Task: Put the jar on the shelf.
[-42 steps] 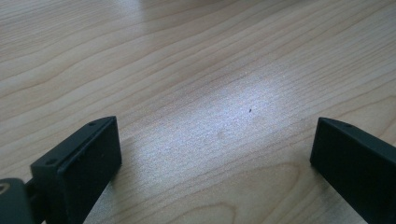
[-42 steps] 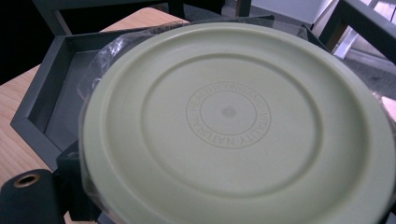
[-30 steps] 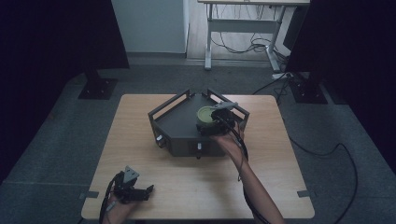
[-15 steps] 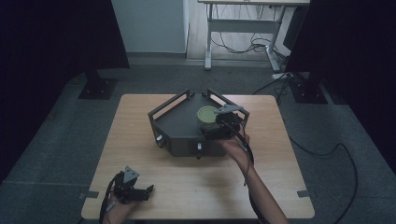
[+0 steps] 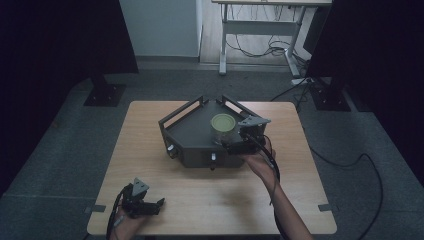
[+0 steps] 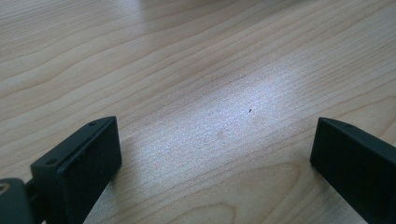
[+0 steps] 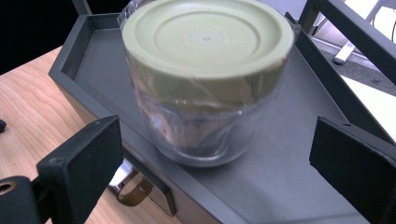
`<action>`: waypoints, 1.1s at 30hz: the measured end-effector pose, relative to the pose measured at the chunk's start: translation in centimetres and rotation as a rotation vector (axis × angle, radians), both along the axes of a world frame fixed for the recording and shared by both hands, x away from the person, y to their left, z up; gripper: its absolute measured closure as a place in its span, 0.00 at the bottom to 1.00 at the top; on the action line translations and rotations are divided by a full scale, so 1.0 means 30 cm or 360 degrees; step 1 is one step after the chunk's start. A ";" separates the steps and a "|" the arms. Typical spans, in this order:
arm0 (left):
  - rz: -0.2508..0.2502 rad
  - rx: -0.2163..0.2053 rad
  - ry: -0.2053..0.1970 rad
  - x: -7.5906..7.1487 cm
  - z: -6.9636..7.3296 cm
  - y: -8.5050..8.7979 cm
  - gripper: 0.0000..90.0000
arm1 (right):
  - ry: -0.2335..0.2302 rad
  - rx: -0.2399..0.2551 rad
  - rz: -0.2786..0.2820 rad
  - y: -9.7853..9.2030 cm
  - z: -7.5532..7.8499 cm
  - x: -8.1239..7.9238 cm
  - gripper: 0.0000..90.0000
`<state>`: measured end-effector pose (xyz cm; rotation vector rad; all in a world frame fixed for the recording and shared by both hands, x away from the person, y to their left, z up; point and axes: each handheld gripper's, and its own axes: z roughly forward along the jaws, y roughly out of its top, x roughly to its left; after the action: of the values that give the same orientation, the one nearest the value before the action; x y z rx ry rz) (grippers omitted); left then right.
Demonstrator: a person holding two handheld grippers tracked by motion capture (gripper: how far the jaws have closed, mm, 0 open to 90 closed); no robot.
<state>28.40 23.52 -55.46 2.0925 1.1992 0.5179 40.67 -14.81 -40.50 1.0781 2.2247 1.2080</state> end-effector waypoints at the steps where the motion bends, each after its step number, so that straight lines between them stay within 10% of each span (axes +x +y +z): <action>1: -0.0001 0.0001 0.0000 0.000 0.000 0.000 0.02 | -0.0001 0.0003 -0.0001 -0.004 -0.001 -0.004 0.03; 33: -0.0002 0.0001 -0.0001 0.000 0.000 0.000 0.02 | -0.0024 -0.0004 -0.0079 -0.174 -0.071 -0.105 0.02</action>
<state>28.41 23.54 -55.46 2.0938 1.1973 0.5183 37.51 -20.02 -42.64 1.1127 2.1745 1.1882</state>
